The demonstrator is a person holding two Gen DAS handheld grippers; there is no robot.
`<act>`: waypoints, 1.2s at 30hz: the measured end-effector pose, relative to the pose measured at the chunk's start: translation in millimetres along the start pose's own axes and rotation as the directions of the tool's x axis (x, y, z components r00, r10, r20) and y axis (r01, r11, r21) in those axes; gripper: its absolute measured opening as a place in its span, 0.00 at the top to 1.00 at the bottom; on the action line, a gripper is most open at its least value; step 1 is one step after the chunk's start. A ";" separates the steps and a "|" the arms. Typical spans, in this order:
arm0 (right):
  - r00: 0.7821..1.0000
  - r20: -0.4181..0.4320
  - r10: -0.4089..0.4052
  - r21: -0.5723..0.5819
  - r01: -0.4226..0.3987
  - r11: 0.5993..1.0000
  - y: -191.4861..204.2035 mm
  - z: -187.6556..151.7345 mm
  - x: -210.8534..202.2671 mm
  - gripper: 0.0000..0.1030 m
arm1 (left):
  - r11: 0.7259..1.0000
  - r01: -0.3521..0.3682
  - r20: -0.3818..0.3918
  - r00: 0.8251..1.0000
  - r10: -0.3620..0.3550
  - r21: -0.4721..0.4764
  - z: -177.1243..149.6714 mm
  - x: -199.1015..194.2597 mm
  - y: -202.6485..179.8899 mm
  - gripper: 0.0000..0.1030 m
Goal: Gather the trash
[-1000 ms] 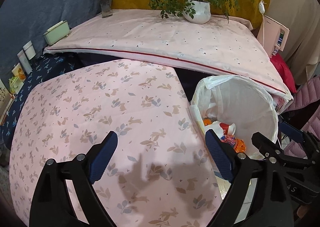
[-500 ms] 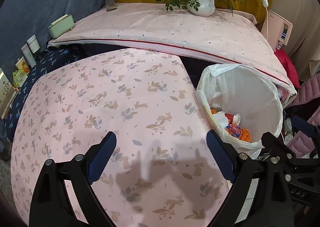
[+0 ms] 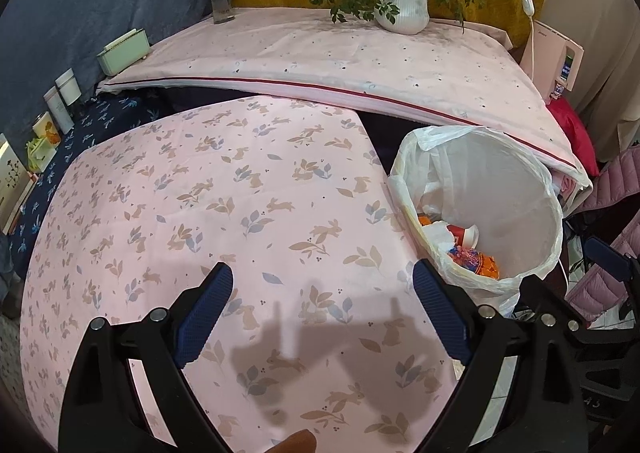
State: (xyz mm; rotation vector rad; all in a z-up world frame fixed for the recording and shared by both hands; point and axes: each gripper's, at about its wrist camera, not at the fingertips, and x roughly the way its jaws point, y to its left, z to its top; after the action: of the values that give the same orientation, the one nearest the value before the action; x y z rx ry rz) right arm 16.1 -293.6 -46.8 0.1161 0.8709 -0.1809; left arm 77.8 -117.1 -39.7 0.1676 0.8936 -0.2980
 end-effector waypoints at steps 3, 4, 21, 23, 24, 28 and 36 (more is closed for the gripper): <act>1.000 0.000 -0.001 -0.002 0.001 1.000 0.5 -0.7 0.0 0.07 | 1.000 -0.002 0.011 1.000 0.002 0.000 -1.1 -3.1 -1.3 0.15; 1.000 0.000 0.000 0.000 0.000 1.000 0.3 -0.4 0.0 0.07 | 1.000 -0.002 0.014 1.000 0.002 0.001 -1.5 -4.1 -1.9 0.15; 1.000 0.001 -0.007 -0.003 0.007 1.000 6.2 -8.7 -10.0 0.07 | 1.000 0.003 0.015 1.000 -0.004 0.025 -5.2 -11.2 -7.5 0.15; 1.000 0.001 -0.010 -0.004 0.010 1.000 6.2 -8.6 -9.6 0.07 | 1.000 0.004 0.014 1.000 -0.005 0.024 -5.2 -11.1 -7.6 0.15; 1.000 0.000 -0.010 -0.003 0.010 1.000 6.4 -8.9 -10.0 0.07 | 1.000 0.004 0.014 1.000 -0.004 0.023 -5.1 -11.0 -7.5 0.15; 1.000 0.000 -0.020 -0.004 0.020 1.000 6.4 -10.6 -10.6 0.07 | 1.000 -0.003 0.013 1.000 0.003 0.016 -6.4 -9.9 -7.3 0.15; 1.000 -0.007 -0.027 -0.004 0.027 1.000 5.3 -11.5 -8.5 0.07 | 1.000 0.000 0.000 1.000 0.000 0.003 -8.2 -7.5 -4.7 0.15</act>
State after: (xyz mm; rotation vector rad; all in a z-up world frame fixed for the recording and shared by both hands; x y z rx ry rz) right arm 3.2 -285.5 -47.5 0.1016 0.8797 -0.2042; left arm 65.8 -118.0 -39.0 0.1702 0.8932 -0.2994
